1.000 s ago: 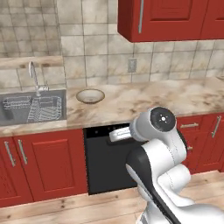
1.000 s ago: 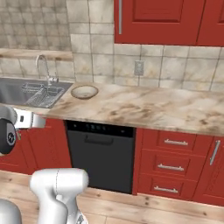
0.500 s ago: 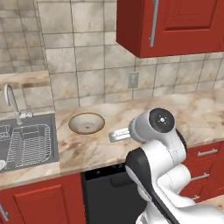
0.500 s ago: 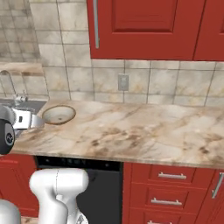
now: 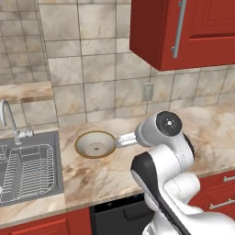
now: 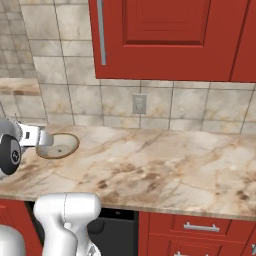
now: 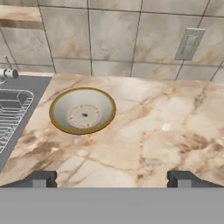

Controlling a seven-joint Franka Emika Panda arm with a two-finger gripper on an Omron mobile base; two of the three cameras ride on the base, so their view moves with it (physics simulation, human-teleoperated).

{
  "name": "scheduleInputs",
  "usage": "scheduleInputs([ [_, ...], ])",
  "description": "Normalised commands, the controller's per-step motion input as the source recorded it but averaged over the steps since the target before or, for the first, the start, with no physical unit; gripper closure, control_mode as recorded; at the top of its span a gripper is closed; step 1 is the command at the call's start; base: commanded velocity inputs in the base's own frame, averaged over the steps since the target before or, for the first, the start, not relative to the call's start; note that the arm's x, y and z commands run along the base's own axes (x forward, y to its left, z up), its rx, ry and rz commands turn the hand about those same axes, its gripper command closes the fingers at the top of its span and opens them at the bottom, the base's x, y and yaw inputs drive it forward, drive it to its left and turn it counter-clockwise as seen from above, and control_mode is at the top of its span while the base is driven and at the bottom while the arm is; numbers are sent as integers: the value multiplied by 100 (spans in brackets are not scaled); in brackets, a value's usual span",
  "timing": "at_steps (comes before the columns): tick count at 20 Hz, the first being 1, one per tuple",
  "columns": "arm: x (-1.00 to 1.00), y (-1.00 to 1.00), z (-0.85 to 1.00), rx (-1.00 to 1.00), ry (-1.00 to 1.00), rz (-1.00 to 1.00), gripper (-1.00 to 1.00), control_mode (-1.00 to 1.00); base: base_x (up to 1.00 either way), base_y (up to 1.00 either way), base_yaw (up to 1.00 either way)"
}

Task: Clear the mugs and bowl far away from the sink.

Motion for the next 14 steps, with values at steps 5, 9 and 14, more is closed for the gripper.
scheduleInputs([
  [5,73,0,0,8,50,0,-100,-100,0,0,0],
  [9,52,-1,-1,6,39,2,-100,-100,0,0,0],
  [14,36,0,-25,0,21,0,-100,-100,0,0,0],
])
